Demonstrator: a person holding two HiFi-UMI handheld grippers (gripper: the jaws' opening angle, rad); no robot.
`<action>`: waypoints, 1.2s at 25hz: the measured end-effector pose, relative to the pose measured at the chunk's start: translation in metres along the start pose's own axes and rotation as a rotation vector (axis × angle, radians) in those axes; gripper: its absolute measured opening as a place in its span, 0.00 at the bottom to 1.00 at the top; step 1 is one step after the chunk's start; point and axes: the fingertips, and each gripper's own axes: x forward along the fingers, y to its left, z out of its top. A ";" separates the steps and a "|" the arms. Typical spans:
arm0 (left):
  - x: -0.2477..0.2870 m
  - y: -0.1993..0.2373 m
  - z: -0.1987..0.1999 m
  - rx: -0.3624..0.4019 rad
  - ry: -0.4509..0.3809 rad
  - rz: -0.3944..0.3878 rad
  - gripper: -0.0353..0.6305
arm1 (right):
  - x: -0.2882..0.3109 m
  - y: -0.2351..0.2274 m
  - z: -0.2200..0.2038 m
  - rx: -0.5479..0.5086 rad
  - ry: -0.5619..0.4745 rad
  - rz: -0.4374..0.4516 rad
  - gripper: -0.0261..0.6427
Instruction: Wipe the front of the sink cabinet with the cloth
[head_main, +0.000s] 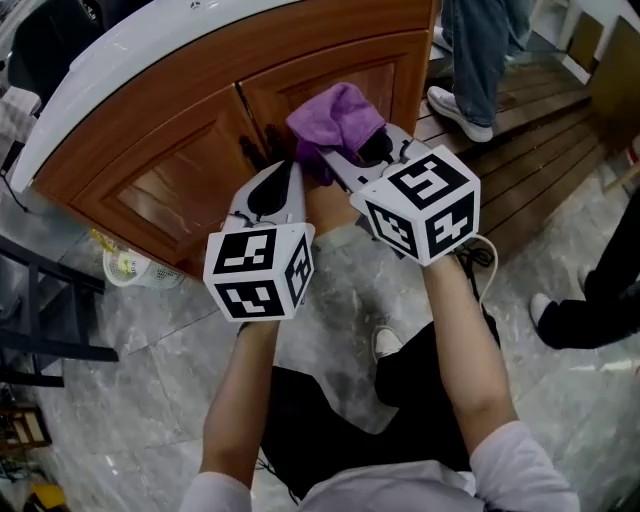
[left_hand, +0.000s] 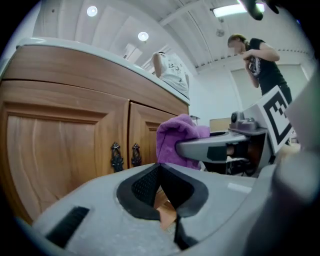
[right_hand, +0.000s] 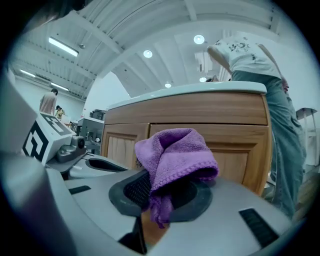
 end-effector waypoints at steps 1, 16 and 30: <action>0.003 -0.003 0.000 0.003 0.001 -0.006 0.06 | -0.001 -0.006 -0.004 -0.004 0.009 -0.013 0.14; 0.041 -0.038 0.001 0.004 0.002 -0.094 0.06 | -0.037 -0.122 -0.044 -0.034 0.086 -0.316 0.14; 0.018 -0.009 -0.003 -0.009 0.010 -0.029 0.06 | -0.038 -0.100 -0.025 -0.016 0.052 -0.262 0.14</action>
